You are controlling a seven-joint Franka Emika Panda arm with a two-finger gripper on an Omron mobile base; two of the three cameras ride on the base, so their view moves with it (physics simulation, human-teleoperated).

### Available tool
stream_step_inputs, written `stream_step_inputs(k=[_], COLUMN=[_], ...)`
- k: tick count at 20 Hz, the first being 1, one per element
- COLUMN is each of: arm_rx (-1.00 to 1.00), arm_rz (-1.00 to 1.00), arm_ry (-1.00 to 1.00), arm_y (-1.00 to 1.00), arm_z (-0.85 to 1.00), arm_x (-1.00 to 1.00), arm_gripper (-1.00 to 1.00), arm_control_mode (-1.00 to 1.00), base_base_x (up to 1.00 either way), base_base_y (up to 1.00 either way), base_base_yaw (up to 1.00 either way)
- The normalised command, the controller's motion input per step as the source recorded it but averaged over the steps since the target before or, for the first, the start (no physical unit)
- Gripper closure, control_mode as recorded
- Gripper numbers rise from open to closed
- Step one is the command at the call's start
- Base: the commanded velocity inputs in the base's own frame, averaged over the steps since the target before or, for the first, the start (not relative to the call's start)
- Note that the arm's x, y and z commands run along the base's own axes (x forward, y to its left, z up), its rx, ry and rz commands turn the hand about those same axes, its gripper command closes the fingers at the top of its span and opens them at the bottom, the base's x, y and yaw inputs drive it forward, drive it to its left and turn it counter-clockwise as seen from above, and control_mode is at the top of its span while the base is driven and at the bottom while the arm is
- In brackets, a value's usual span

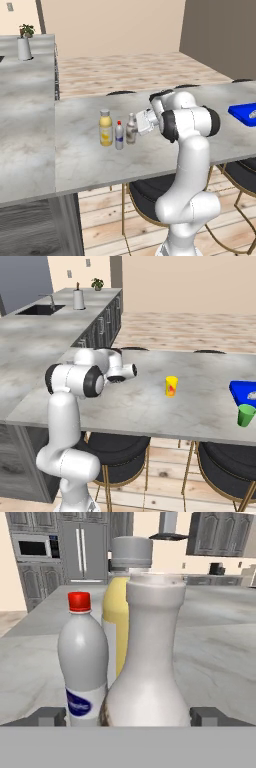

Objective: Place the drinks on the dining counter in a tight cluster.

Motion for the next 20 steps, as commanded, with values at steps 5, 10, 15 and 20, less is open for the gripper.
stream_step_inputs(k=[5, 10, 15, 20], arm_rx=[0.01, 0.05, 0.03, 0.0], arm_rz=[0.0, 0.0, -0.05, -0.14], arm_ry=[0.0, 0.0, 0.02, 0.25], arm_y=[-0.28, -0.39, -0.41, -0.36], arm_z=[0.1, 0.13, 0.38, 0.5], arm_x=[0.0, 0.0, 0.0, -0.11], arm_gripper=[-1.0, -1.0, -1.0, -1.0], arm_control_mode=[-1.0, -1.0, -1.0, -1.0], base_base_x=[0.0, 0.0, 0.0, 0.0], base_base_y=[0.0, 0.0, 0.0, 0.0], base_base_yaw=[0.0, 0.0, 0.0, 0.0])
